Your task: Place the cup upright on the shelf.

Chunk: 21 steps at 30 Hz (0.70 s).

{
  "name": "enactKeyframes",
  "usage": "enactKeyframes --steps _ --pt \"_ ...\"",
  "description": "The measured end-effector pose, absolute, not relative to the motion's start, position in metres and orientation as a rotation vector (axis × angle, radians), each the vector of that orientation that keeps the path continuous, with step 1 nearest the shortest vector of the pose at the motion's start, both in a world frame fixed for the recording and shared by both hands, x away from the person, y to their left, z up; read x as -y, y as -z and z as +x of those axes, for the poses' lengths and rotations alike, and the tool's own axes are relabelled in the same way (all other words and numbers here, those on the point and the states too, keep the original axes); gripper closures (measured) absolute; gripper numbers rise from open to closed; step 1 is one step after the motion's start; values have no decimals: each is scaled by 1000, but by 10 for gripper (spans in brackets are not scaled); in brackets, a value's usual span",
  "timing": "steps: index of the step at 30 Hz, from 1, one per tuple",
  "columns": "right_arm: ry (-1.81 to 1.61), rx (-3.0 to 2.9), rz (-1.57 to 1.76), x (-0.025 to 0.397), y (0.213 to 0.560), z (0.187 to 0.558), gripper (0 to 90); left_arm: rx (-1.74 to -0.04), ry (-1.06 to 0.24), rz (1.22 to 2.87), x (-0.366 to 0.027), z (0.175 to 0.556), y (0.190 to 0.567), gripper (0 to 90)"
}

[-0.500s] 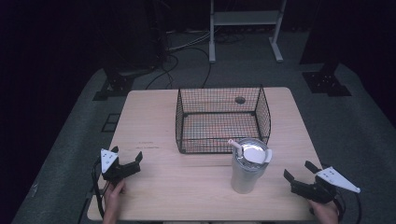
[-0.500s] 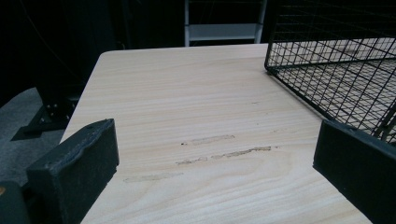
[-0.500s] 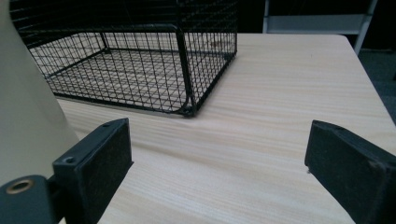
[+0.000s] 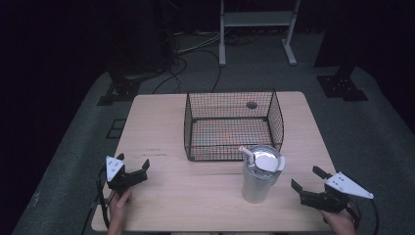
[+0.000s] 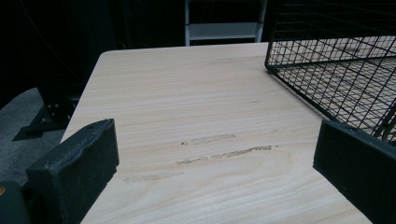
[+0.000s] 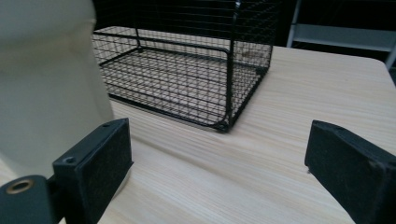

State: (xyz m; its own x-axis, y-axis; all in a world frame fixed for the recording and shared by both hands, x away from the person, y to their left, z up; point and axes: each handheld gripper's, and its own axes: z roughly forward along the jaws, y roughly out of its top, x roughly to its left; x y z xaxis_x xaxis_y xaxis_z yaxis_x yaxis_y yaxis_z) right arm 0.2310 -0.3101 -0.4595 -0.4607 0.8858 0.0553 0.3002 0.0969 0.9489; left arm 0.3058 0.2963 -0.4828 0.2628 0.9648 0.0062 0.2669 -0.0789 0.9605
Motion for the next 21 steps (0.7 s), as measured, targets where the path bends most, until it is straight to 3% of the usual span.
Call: enactKeyframes --steps 21 --pt "-1409 -1950 1004 294 446 219 67 -1186 -895 1553 -296 306 483 0"
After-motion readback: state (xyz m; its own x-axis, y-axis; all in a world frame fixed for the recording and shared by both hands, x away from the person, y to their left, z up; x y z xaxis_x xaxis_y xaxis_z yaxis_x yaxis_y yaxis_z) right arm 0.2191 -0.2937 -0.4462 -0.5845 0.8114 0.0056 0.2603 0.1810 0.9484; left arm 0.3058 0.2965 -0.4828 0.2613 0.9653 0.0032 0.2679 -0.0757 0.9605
